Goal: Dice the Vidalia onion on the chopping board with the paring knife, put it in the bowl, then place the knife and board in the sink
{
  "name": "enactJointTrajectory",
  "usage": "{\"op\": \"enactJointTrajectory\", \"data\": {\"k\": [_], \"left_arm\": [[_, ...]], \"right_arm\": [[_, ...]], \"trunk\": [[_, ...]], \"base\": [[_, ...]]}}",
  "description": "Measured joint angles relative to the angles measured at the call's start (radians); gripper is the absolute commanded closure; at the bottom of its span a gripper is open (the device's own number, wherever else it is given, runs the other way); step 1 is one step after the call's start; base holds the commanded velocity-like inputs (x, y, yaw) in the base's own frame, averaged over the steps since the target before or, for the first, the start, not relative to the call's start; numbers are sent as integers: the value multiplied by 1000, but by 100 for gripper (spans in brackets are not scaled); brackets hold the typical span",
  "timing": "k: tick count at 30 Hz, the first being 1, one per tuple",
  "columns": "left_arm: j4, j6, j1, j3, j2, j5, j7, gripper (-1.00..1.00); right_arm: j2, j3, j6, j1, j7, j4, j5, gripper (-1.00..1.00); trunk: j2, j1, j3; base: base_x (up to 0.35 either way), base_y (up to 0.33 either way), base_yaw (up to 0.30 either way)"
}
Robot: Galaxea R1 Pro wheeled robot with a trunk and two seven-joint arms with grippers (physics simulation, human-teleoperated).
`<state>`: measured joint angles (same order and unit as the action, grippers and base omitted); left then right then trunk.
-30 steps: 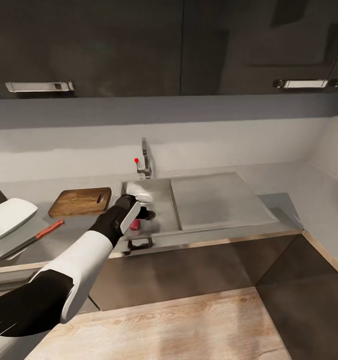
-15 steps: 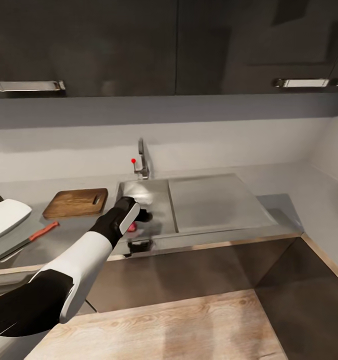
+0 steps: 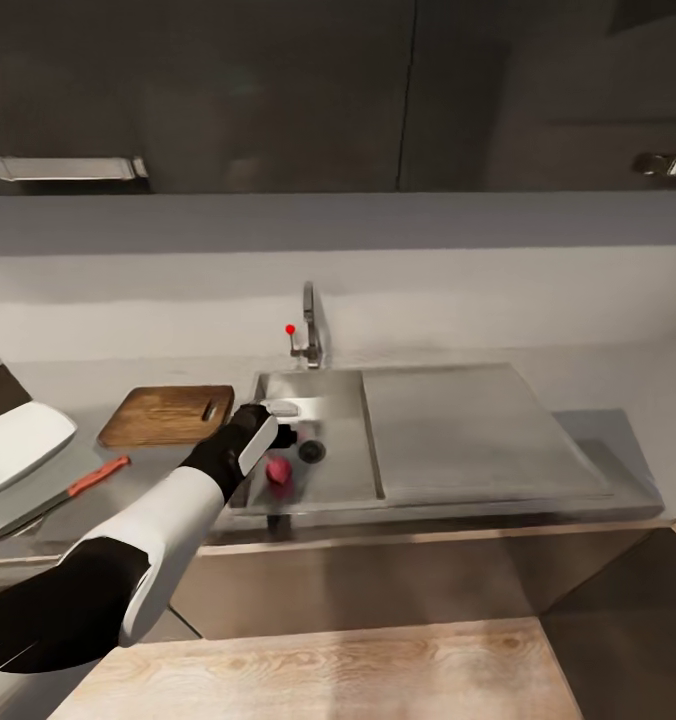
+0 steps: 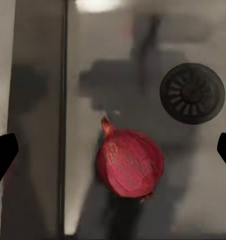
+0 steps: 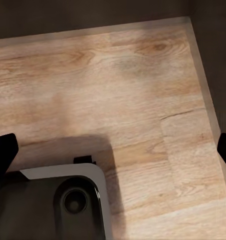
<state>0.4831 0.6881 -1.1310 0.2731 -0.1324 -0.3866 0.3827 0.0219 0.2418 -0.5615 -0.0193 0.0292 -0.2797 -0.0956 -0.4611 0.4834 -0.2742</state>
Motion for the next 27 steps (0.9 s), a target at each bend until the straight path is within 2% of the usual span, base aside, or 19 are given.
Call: {"op": "enactJointTrajectory", "data": {"k": [12,21,27], "left_arm": [[-16,-3,1,1,-3,0,-1,-100],[-24,-4,1,2,-3,0,-2,-100],[-24,-4,1,2,-4,0,0,-100]], "right_arm": [[0,0,0,0,0,0,0,-100],[1,0,0,0,0,-2,0,-100],[1,0,0,0,0,-2,0,-100]], "trunk": [[0,0,-12],[0,1,-13],[0,0,-13]], "base": [[65,-2,142],[-49,-90,5],[-7,-13,-121]]}}
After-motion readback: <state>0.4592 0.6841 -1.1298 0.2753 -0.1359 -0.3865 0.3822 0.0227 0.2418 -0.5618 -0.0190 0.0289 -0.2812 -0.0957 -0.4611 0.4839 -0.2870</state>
